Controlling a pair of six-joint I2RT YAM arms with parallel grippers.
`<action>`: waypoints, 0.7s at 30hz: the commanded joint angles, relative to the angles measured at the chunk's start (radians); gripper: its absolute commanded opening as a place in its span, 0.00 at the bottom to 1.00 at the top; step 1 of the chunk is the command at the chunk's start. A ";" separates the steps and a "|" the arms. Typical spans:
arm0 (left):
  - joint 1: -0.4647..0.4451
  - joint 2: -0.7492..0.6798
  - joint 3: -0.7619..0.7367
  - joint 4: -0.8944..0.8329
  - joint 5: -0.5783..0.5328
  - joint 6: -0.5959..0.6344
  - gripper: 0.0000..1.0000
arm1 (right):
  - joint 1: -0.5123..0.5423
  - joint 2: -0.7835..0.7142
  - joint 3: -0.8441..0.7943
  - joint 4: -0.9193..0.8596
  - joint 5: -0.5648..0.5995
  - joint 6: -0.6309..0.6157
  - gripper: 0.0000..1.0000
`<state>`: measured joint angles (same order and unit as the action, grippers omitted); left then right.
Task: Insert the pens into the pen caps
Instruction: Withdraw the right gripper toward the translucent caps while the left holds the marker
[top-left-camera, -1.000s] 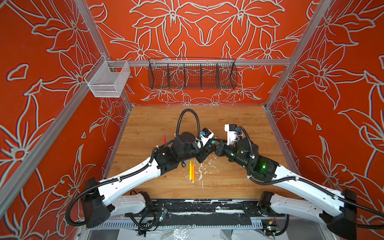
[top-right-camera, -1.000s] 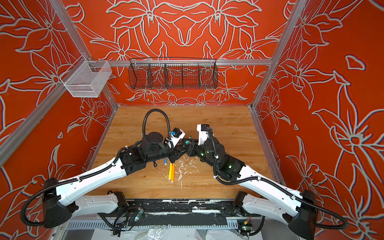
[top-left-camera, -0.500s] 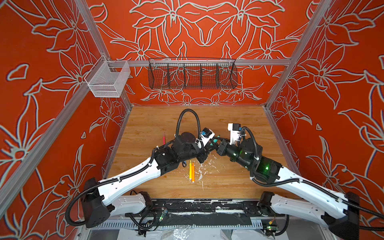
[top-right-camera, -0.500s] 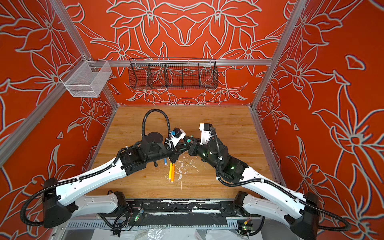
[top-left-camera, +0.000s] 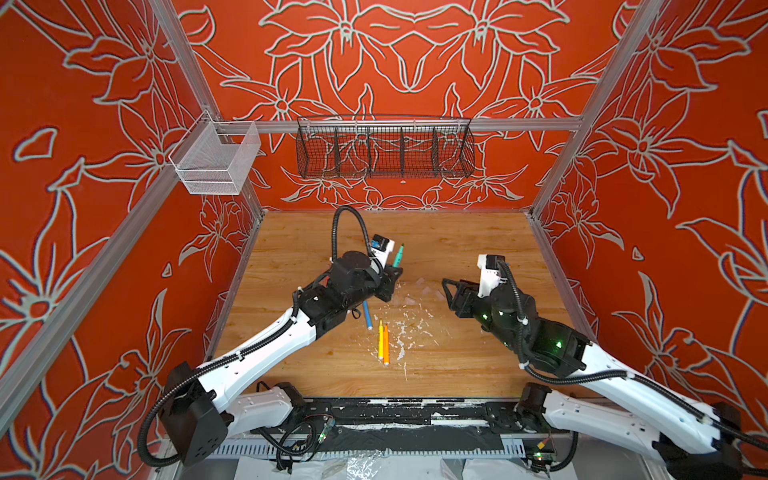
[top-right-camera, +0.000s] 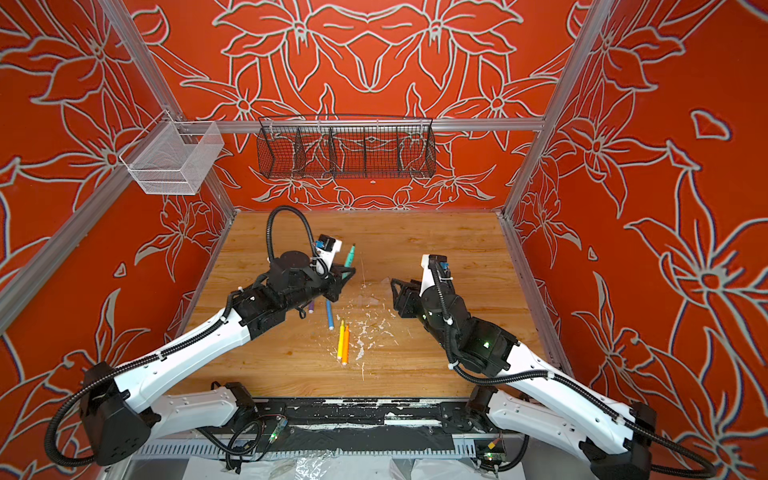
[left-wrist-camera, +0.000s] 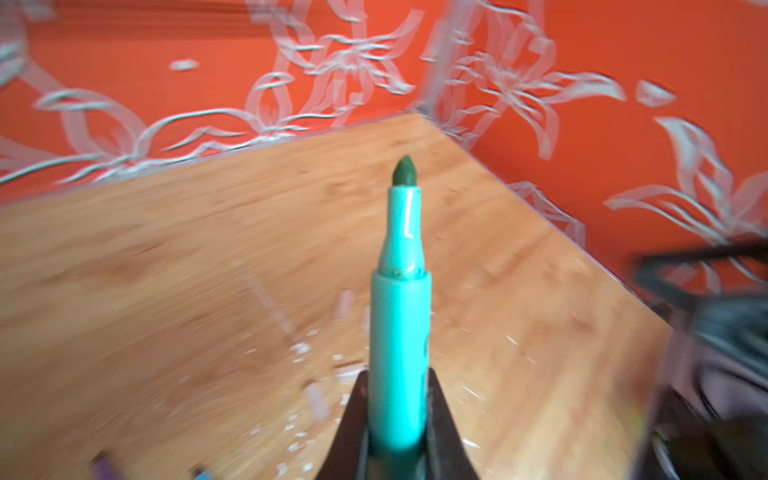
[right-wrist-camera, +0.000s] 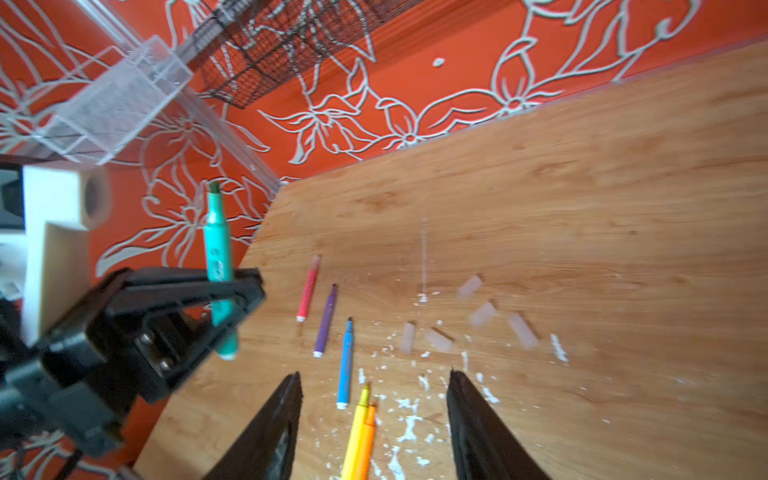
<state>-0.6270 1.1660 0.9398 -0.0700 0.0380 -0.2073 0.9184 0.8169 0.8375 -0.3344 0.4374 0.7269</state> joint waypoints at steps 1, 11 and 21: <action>0.010 -0.062 -0.025 0.027 -0.034 -0.094 0.00 | -0.019 0.017 -0.030 -0.140 0.161 -0.022 0.62; 0.010 -0.117 -0.050 0.035 -0.020 -0.094 0.00 | -0.307 0.391 0.029 -0.172 -0.239 -0.025 0.44; 0.010 -0.125 -0.052 0.029 -0.033 -0.084 0.00 | -0.312 0.692 0.113 -0.135 -0.318 -0.037 0.09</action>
<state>-0.6155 1.0576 0.8894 -0.0586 0.0185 -0.2893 0.6098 1.4742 0.9146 -0.4652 0.1551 0.6884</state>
